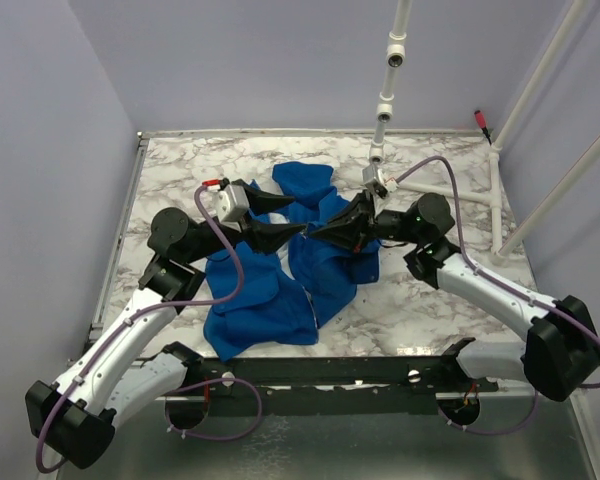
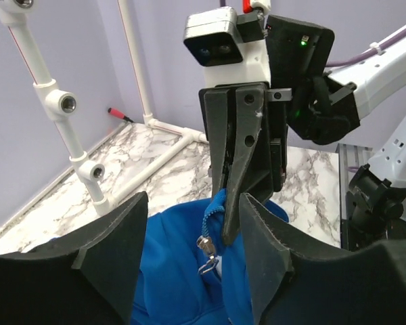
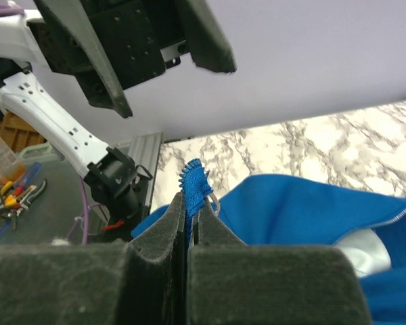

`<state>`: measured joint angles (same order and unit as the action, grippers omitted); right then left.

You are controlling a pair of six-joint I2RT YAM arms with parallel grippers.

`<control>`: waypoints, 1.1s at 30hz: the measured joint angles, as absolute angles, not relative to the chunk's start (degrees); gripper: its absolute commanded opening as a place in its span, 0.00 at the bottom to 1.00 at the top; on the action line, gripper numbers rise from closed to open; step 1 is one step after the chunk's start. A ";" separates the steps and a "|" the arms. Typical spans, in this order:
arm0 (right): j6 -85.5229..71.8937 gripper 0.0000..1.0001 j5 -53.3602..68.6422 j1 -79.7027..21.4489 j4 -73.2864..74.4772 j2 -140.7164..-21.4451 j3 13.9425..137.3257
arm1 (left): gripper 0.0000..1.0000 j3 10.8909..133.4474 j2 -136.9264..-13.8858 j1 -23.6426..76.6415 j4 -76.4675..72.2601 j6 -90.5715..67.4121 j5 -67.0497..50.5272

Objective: Zip up the jacket

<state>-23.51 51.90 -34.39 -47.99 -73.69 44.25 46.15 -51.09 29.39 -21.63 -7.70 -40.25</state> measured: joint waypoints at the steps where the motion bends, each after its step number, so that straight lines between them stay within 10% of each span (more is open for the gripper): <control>1: -21.61 0.01 51.64 -34.39 -44.60 -72.44 44.58 | 0.63 46.13 -50.74 29.23 -21.63 -7.49 -40.27; 13: -4.03 0.01 42.37 -30.55 -14.17 -65.28 47.16 | 0.75 42.15 -56.36 29.61 -5.41 16.82 -52.42; 33: -3.99 0.01 34.74 -26.85 -14.48 -61.19 39.86 | 0.69 33.74 -73.84 46.94 15.20 66.06 -49.71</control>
<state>-3.99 34.74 -26.85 -14.48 -61.19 39.86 33.74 -73.84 46.94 15.20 66.06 -49.71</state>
